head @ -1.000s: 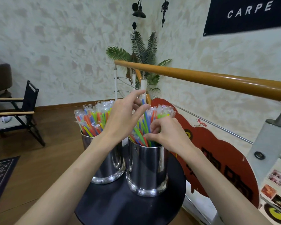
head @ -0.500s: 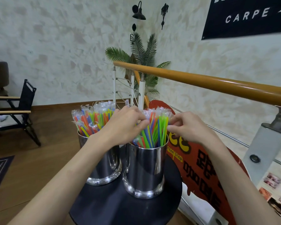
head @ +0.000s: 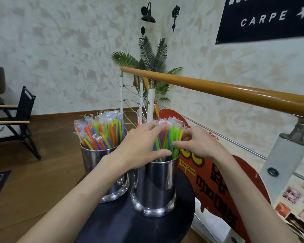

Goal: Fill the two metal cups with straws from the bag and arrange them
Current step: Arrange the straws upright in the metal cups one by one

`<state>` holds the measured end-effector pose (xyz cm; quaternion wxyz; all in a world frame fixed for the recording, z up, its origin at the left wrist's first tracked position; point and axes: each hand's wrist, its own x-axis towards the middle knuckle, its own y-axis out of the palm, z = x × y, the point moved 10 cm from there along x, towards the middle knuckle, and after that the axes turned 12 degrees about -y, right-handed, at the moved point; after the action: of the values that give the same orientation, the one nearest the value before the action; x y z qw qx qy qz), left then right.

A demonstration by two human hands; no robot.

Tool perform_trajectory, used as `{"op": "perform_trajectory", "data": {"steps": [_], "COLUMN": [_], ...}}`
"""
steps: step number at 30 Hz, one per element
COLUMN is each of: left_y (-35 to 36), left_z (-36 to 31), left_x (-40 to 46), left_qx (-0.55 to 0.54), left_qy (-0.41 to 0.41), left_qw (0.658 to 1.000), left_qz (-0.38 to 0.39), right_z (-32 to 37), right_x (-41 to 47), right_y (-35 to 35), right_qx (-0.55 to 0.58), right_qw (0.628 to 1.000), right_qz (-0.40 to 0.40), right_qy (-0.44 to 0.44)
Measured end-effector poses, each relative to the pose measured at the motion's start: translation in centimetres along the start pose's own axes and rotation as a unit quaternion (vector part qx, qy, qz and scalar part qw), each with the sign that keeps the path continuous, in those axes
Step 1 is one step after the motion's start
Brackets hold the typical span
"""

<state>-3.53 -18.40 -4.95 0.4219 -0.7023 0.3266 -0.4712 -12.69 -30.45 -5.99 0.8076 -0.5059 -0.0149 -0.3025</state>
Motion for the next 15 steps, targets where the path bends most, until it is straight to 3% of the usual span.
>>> {"op": "perform_trajectory", "data": {"steps": [6, 10, 15], "left_y": [-0.8, -1.1, -2.8], "left_z": [0.3, 0.6, 1.7], "left_x": [0.1, 0.3, 0.2], "left_qx": [-0.069, -0.092, -0.225], "left_qy": [0.033, 0.049, 0.014], "left_qw": [0.995, 0.987, 0.957], "left_qz": [-0.069, -0.126, -0.181], "right_z": [1.6, 2.7, 3.9], "right_x": [-0.5, -0.4, -0.3], "right_y": [-0.3, -0.8, -0.9], "right_qx": [0.022, 0.038, 0.138], "right_qw": [0.996, 0.994, 0.981], "right_qz": [0.069, 0.044, -0.013], "right_qy": [-0.05, -0.089, -0.136]}}
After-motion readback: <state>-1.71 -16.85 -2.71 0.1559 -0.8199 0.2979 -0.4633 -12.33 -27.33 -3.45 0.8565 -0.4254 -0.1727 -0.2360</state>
